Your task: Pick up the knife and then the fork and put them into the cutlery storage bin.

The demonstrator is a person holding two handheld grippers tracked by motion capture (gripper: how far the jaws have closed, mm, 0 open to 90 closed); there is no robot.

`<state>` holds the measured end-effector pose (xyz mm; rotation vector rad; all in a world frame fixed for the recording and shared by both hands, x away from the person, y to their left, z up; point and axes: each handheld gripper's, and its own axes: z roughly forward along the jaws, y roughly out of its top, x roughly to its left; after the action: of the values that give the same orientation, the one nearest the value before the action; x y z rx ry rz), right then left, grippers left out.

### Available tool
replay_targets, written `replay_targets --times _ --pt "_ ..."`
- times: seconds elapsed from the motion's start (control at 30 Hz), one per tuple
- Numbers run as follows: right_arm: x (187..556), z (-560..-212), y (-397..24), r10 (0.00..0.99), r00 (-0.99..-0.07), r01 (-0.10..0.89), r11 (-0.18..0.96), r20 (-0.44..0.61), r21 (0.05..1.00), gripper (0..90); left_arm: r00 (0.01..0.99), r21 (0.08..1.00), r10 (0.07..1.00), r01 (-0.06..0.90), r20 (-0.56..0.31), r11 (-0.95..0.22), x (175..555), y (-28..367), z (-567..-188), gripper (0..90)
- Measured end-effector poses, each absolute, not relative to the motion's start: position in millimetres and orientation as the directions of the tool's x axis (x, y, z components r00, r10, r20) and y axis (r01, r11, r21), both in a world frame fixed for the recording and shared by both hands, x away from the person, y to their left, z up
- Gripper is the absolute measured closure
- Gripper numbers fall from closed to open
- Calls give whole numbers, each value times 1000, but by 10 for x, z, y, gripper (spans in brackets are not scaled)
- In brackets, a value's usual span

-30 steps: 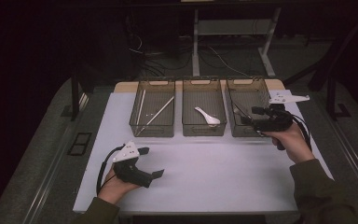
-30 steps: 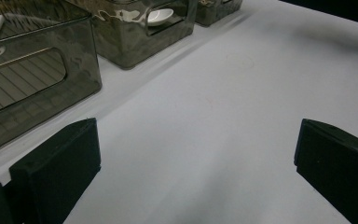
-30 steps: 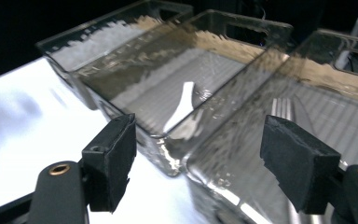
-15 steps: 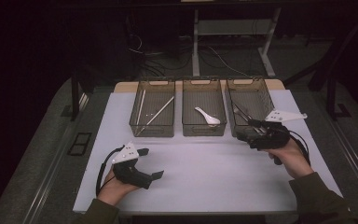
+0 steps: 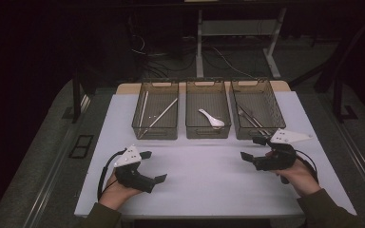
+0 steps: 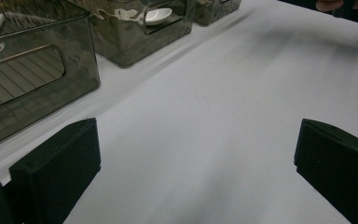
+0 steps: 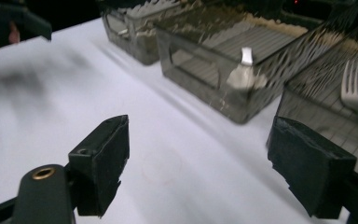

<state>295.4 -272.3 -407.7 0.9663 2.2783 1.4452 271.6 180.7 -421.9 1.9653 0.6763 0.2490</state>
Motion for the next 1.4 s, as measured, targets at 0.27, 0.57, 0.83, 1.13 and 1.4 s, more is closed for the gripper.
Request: replay_targets --times 0.27,0.57,0.83,1.13,1.4 --pt "2804 -4181 -2792 662 -741 387 290 108 875 200 821 870 559 354 -114 -342 2712 1803 -4214 0" --pt "2688 -4272 -2908 682 -724 393 283 104 875 200 824 869 557 350 -108 -350 2708 1808 -4212 0" --pt "2596 -4317 -3004 693 -713 395 276 103 876 200 823 868 557 353 -110 -349 2703 1803 -4215 0" --pt "2550 -4356 -3066 695 -710 407 277 112 870 198 822 869 558 352 -110 -348 2699 1800 -4217 0" --pt "2549 -4360 -3053 689 -716 405 283 109 870 198 822 868 559 353 -109 -349 2701 1801 -4216 0"
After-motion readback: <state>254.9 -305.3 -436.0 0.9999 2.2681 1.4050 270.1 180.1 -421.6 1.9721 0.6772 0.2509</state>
